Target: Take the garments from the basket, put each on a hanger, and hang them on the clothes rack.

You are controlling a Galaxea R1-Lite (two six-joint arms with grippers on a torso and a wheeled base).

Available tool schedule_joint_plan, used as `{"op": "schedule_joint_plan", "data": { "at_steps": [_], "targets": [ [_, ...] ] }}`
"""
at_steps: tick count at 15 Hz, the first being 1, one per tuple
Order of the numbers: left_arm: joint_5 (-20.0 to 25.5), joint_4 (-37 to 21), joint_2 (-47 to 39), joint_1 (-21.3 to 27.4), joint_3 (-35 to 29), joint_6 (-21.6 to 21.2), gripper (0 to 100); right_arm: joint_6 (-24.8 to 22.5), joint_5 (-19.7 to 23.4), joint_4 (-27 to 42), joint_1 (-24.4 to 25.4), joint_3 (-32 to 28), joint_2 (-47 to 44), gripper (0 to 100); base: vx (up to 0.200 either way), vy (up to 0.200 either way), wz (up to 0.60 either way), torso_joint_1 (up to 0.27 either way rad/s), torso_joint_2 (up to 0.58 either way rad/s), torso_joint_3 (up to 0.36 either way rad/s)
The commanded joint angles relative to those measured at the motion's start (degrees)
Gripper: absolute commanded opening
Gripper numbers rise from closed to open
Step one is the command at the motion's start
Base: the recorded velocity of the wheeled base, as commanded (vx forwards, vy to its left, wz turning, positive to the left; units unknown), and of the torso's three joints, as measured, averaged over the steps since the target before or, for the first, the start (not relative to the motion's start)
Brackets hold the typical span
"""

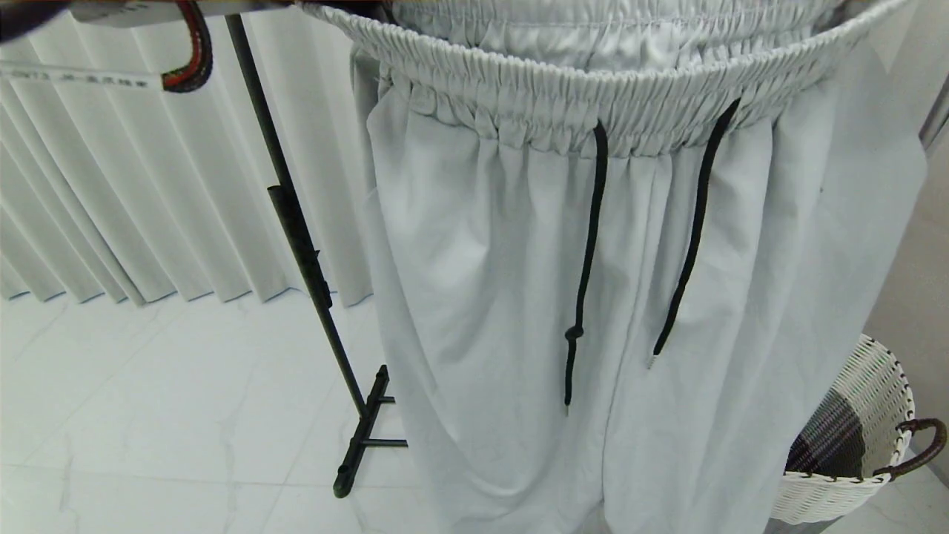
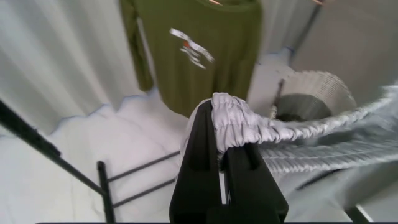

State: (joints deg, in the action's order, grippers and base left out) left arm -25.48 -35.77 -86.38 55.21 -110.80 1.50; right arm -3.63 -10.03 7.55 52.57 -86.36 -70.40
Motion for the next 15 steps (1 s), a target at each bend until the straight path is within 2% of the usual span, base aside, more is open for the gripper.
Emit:
{"op": "schedule_joint_plan", "data": {
  "at_steps": [1,3,8,11,15],
  "targets": [
    [0.08,-0.18,1.39,1.83,0.94,0.08,0,0.03,3.09,-3.42,-4.4,-1.53,-5.36,0,0.0,0.0,0.0,0.0,0.0,0.0],
    [0.25,-0.09,1.57,2.45,2.08,0.17,0,0.03,4.5,-4.65,-5.46,-3.11,-7.12,0,0.0,0.0,0.0,0.0,0.0,0.0],
    [0.25,-0.18,4.64,2.45,6.47,-0.27,0,-0.06,8.01,-4.38,-5.46,-13.22,-14.15,0,0.0,0.0,0.0,0.0,0.0,0.0],
    [0.08,-0.18,8.25,2.71,9.55,-0.36,0,-0.23,8.36,-4.29,-5.19,-17.44,-17.14,0,0.0,0.0,0.0,0.0,0.0,0.0],
    [-0.1,-0.18,9.83,4.64,9.99,-0.36,0,-0.32,8.36,-4.21,-3.35,-18.93,-18.81,0,0.0,0.0,0.0,0.0,0.0,0.0]
  ]
}}
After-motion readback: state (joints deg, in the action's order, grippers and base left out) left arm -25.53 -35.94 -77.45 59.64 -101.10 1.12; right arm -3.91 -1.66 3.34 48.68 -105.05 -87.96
